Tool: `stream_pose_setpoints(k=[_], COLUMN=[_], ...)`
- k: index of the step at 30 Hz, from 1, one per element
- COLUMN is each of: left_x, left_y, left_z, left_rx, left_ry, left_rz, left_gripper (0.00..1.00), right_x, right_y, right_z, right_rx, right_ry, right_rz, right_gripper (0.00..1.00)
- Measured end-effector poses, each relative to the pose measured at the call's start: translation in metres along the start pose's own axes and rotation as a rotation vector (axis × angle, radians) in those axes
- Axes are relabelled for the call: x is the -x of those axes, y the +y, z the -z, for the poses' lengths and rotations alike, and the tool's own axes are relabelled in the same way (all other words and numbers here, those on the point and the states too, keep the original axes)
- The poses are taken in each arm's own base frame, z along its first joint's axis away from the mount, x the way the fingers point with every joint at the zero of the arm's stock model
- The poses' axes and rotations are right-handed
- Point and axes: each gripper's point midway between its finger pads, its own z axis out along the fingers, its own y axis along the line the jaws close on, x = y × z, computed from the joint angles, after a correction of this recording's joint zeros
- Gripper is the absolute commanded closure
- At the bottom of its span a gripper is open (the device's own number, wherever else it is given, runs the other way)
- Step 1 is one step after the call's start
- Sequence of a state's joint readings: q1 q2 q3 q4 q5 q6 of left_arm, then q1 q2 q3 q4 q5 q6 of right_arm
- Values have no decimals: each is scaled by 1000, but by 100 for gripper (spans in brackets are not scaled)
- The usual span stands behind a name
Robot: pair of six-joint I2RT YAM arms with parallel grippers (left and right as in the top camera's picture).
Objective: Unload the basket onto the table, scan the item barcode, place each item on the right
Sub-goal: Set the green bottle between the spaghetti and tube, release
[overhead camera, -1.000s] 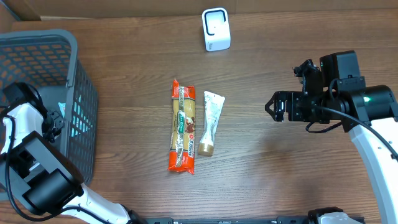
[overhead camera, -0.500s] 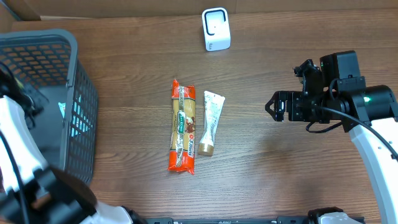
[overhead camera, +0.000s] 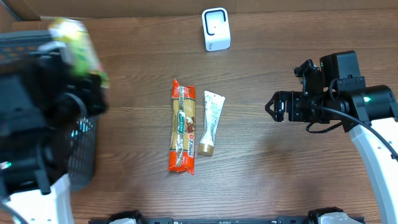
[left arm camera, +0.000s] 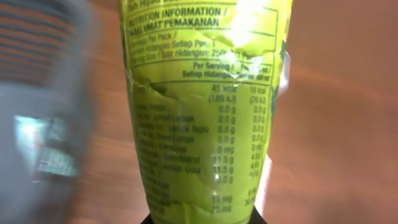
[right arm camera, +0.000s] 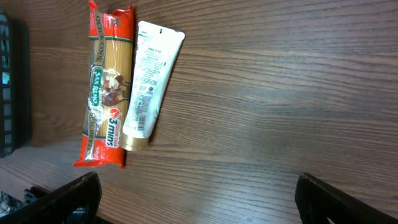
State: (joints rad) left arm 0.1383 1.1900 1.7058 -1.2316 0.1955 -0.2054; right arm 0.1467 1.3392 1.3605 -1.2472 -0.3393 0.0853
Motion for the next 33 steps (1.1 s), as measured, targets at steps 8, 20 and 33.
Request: stream_pose_setpoints(k=[8,20,33], left_x=[-128,-292,-230], left_y=[-53,-81,-75], left_z=[-123,-237,-203], left_rx=[-128,-136,-73], left_ry=[395,719,761], left_rz=[-103,-200,-93], left_gripper=[96,77,49], right_x=[0,0,0], right_y=[0,0,0], right_z=[0,0,0], right_rx=[0,0,0], right_ry=[1,1,1], right_rz=[-1,-1,0], right_gripper=[0,0,0])
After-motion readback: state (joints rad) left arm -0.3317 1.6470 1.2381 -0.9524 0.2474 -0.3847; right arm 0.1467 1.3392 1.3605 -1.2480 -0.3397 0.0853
